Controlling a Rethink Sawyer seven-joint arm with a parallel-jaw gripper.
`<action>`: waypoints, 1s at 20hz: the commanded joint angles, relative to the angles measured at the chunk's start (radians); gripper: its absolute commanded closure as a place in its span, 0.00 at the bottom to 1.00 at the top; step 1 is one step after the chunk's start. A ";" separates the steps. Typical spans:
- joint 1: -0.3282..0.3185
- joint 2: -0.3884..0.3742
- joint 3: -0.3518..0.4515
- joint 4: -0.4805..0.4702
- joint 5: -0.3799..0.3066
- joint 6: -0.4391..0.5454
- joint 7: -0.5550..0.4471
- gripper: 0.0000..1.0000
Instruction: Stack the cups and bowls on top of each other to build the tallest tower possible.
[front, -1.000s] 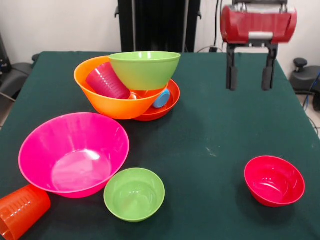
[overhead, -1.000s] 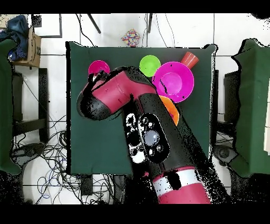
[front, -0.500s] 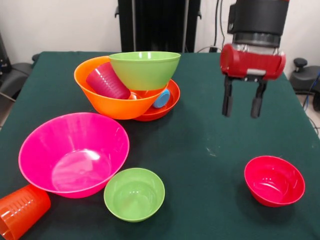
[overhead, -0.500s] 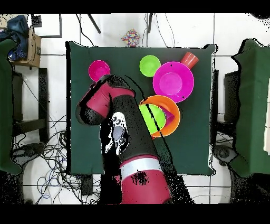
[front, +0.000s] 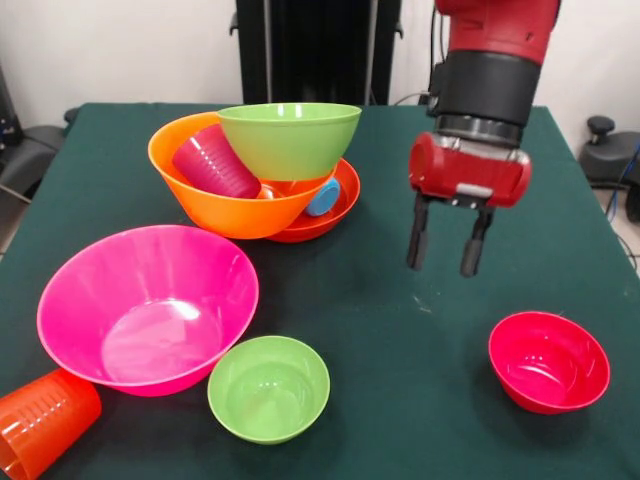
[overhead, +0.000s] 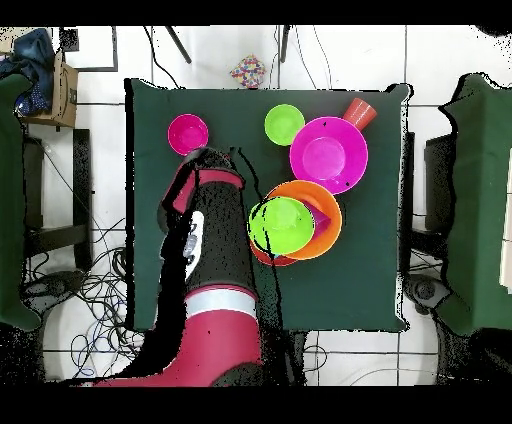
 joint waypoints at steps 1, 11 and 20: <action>0.028 0.129 -0.117 -0.160 -0.017 -0.055 0.217 0.00; -0.095 -0.051 0.137 -0.024 0.264 0.236 -0.136 0.00; -0.052 -0.080 0.165 -0.098 0.387 0.395 -0.138 0.00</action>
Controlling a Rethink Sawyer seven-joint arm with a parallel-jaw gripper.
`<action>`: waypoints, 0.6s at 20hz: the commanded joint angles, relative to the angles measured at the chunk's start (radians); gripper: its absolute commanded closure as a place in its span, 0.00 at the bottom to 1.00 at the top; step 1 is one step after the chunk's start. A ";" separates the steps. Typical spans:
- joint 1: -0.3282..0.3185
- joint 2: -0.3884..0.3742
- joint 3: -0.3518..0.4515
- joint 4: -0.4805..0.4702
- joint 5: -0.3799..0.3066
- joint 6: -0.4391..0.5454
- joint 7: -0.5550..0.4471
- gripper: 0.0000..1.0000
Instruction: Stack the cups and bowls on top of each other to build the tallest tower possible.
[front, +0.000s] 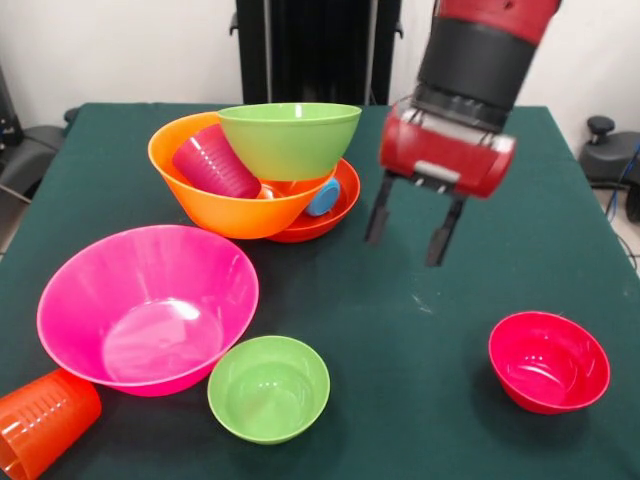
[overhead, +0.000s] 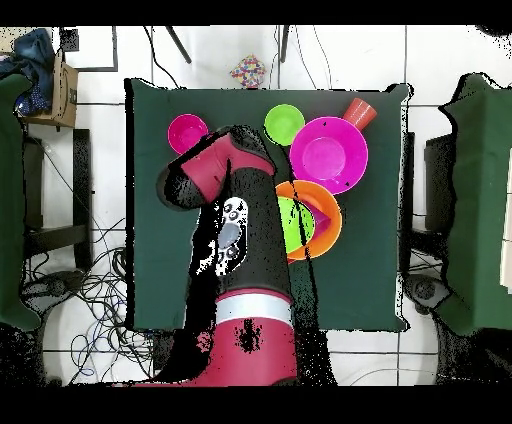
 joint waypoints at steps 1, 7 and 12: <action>0.032 -0.017 0.146 -0.052 0.078 0.171 -0.178 0.00; -0.031 -0.065 0.207 0.011 0.118 0.143 -0.255 0.00; -0.077 -0.060 0.272 0.046 0.146 0.149 -0.304 0.00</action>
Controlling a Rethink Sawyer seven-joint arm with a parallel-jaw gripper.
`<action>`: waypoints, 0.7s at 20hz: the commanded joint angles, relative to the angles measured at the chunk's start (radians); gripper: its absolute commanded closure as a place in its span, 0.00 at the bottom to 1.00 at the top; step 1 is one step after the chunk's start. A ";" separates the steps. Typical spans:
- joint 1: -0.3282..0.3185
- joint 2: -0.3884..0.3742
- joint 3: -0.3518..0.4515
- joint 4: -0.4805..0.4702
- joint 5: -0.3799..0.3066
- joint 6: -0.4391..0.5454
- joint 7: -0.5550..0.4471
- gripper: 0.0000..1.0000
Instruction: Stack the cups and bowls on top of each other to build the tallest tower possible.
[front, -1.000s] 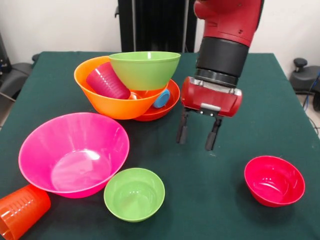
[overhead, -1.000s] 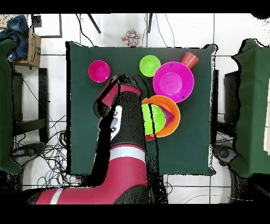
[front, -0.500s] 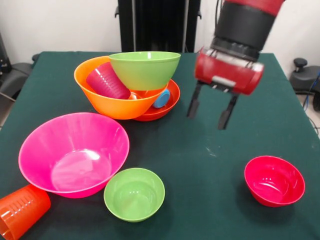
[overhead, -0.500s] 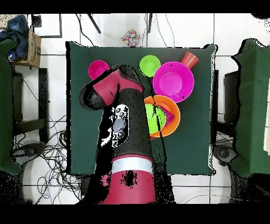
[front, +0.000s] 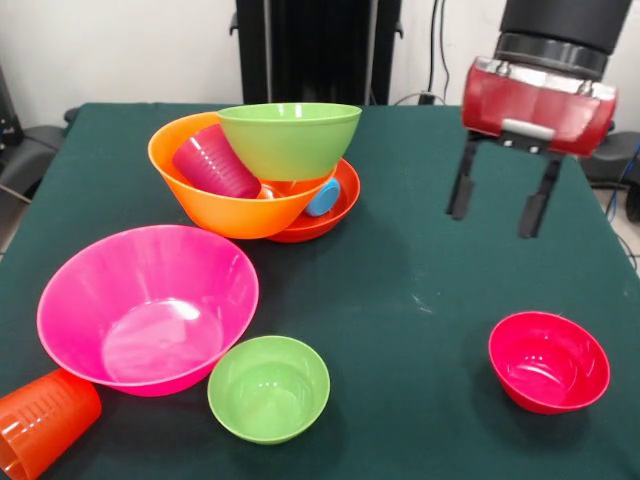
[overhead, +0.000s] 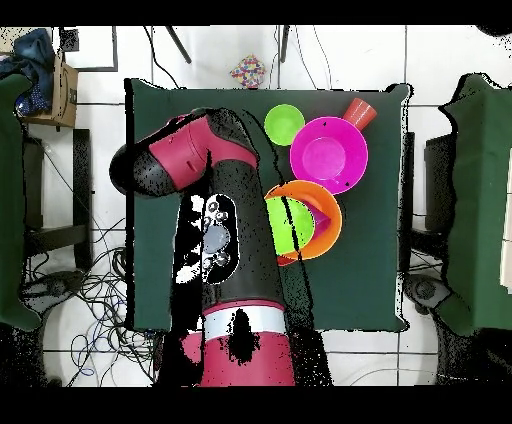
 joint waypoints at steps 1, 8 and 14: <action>-0.067 0.014 0.190 0.078 0.043 0.076 -0.308 0.00; -0.062 0.030 0.245 0.087 0.073 0.146 -0.318 0.00; -0.058 0.056 0.276 0.089 0.060 0.159 -0.327 0.00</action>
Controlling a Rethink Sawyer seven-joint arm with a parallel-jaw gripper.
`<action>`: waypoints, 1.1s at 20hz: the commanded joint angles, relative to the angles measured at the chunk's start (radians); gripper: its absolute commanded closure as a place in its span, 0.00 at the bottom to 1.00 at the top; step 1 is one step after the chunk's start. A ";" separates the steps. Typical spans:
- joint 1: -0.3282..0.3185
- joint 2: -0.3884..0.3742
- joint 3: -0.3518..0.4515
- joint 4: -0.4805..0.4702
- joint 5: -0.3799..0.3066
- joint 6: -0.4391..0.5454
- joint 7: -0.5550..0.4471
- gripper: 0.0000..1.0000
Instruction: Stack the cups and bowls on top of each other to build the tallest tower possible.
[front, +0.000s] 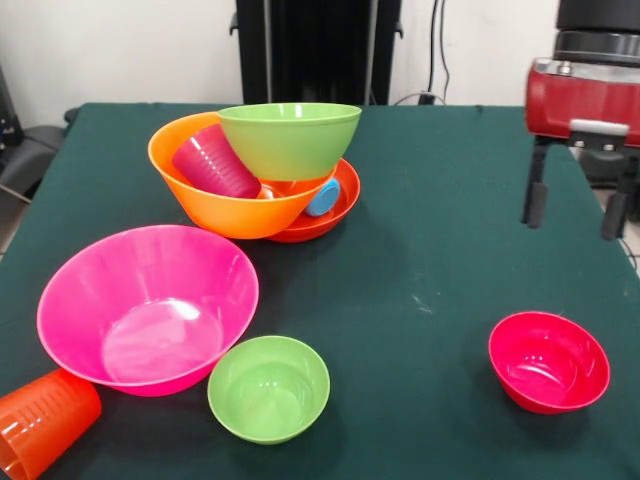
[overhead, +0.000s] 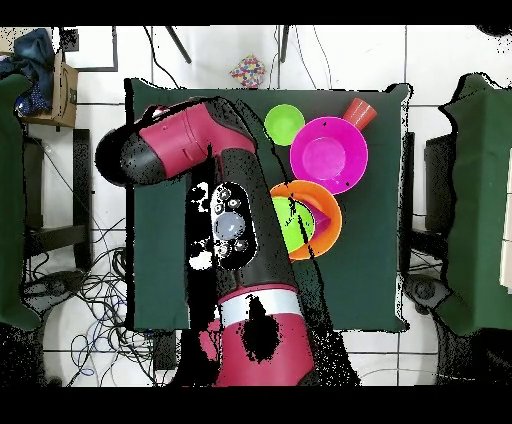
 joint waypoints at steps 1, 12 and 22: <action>-0.002 0.075 0.148 0.091 0.002 0.171 -0.334 0.00; 0.019 0.099 0.151 0.113 -0.066 0.190 -0.363 0.00; 0.122 0.123 0.019 0.068 -0.232 0.037 -0.237 0.00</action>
